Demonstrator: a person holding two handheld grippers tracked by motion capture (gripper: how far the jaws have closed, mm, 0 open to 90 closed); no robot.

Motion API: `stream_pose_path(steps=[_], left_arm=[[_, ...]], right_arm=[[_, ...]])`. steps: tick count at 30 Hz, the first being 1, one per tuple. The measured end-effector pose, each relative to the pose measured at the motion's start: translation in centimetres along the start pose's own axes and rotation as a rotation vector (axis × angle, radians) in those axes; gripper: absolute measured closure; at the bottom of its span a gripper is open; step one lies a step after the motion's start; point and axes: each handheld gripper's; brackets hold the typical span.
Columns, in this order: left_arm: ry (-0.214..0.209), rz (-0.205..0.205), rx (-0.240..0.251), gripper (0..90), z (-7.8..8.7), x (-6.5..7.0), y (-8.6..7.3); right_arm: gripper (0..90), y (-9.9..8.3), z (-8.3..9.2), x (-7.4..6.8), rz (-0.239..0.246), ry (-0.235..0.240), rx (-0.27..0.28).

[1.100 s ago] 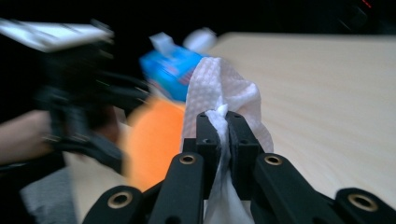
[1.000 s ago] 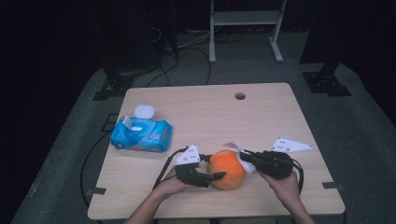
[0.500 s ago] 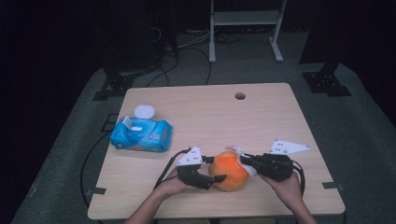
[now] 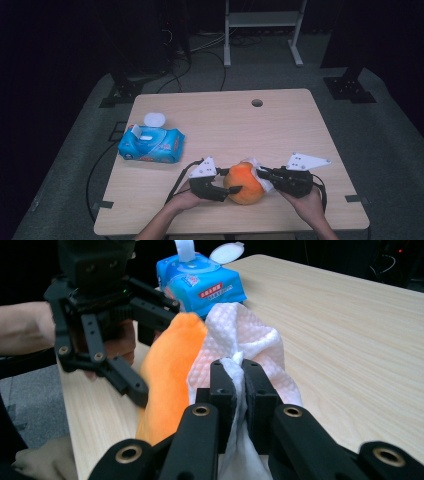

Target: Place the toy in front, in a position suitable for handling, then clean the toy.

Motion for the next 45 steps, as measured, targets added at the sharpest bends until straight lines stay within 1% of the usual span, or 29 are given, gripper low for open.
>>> stream_pose_path(steps=[3,4,6,7,8,10,11,12,14,15,16,17,21,27,30,32,34,35,36,37,38,39,40,42,43,45], left_arm=[[0.017,0.033,0.011,35.9,-0.3,0.0,0.0],[0.016,0.032,0.010,35.9,-0.4,0.0,0.0],[0.016,0.025,0.004,36.0,-0.5,0.2,0.1],[0.016,0.025,0.004,36.1,-0.5,0.2,0.1],[0.016,0.028,0.005,36.5,-0.3,0.2,0.0],[0.014,0.025,0.005,36.6,-0.3,0.2,0.0],[0.014,0.025,0.005,36.6,-0.3,0.2,0.0],[0.014,0.021,0.004,36.5,-0.3,0.2,0.0],[0.009,0.014,0.007,36.5,-0.2,0.2,-0.1],[0.003,0.010,0.007,36.5,-0.2,0.3,-0.1],[0.002,0.003,0.005,36.5,-0.2,0.3,-0.1],[0.002,0.003,0.005,36.3,-0.2,0.3,-0.1],[-0.002,0.016,0.005,36.1,0.0,0.2,-0.3],[-0.004,0.010,0.005,35.9,0.0,0.3,-0.3],[-0.017,-0.005,-0.001,35.9,-0.1,0.5,-0.3],[-0.026,-0.027,-0.004,36.1,-0.3,0.9,-0.3],[-0.019,-0.036,-0.008,36.6,-0.2,1.1,-0.3],[-0.022,-0.039,-0.009,36.8,-0.2,1.0,-0.4],[-0.021,-0.040,-0.006,36.9,-0.1,1.0,-0.4],[-0.019,-0.042,-0.007,36.8,0.0,1.0,-0.4],[-0.018,-0.044,-0.010,36.8,0.1,1.0,-0.4],[-0.018,-0.044,-0.010,36.8,0.1,1.0,-0.4],[-0.020,-0.047,-0.009,36.8,0.0,1.0,-0.4],[-0.029,-0.065,-0.017,36.8,-0.1,1.3,-0.4],[-0.033,-0.079,-0.022,36.7,-0.2,1.4,-0.4],[-0.041,-0.094,-0.027,36.7,-0.3,1.7,-0.3]], right_arm=[[84.6,0.2,-0.7,-1.2,0.027,0.066,0.007],[84.5,0.3,-1.1,-1.8,0.043,0.077,0.003],[84.5,0.4,-1.9,-2.6,0.068,0.089,-0.002],[84.5,0.4,-1.9,-2.6,0.068,0.089,-0.002],[84.6,0.5,-2.2,-2.8,0.086,0.066,-0.008],[84.6,0.6,-2.0,-2.3,0.076,0.048,0.002],[84.6,0.6,-2.0,-2.3,0.076,0.048,0.002],[84.6,0.7,-1.5,-1.7,0.075,0.013,0.007],[84.5,0.6,-0.9,-1.0,0.062,-0.018,0.008],[84.5,0.5,-0.7,-0.7,0.053,-0.023,0.009],[84.5,0.4,-0.6,-0.6,0.043,-0.019,0.008],[84.5,0.4,-0.6,-0.6,0.043,-0.019,0.008],[84.3,0.5,-1.3,-0.9,0.055,-0.003,-0.006],[84.2,0.5,-1.3,-1.1,0.056,-0.002,-0.006],[84.2,0.9,-1.4,-1.6,0.055,0.028,0.014],[84.1,1.2,-1.9,-2.0,0.068,0.048,0.009],[84.1,1.4,-2.2,-2.0,0.091,0.035,-0.001],[84.1,1.4,-2.2,-1.7,0.082,0.032,-0.008],[84.0,1.3,-2.1,-1.3,0.073,0.016,-0.010],[84.1,1.3,-1.9,-0.8,0.072,-0.015,-0.018],[84.1,1.1,-1.6,-0.3,0.055,-0.033,-0.024],[84.1,1.1,-1.6,-0.3,0.055,-0.033,-0.024],[84.2,0.7,-1.0,0.6,0.007,-0.030,-0.024],[84.3,0.4,-0.6,0.5,-0.006,-0.013,-0.024],[84.3,0.4,-0.6,0.2,0.003,0.005,-0.023],[84.2,0.7,-0.8,-0.5,0.005,0.046,-0.016]])
Point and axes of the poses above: each handheld gripper's, and its own axes: z roughly backward along the jaws, y roughly out of its top, x roughly to its right, and after that the axes turned 10 degrees about x, right-handed
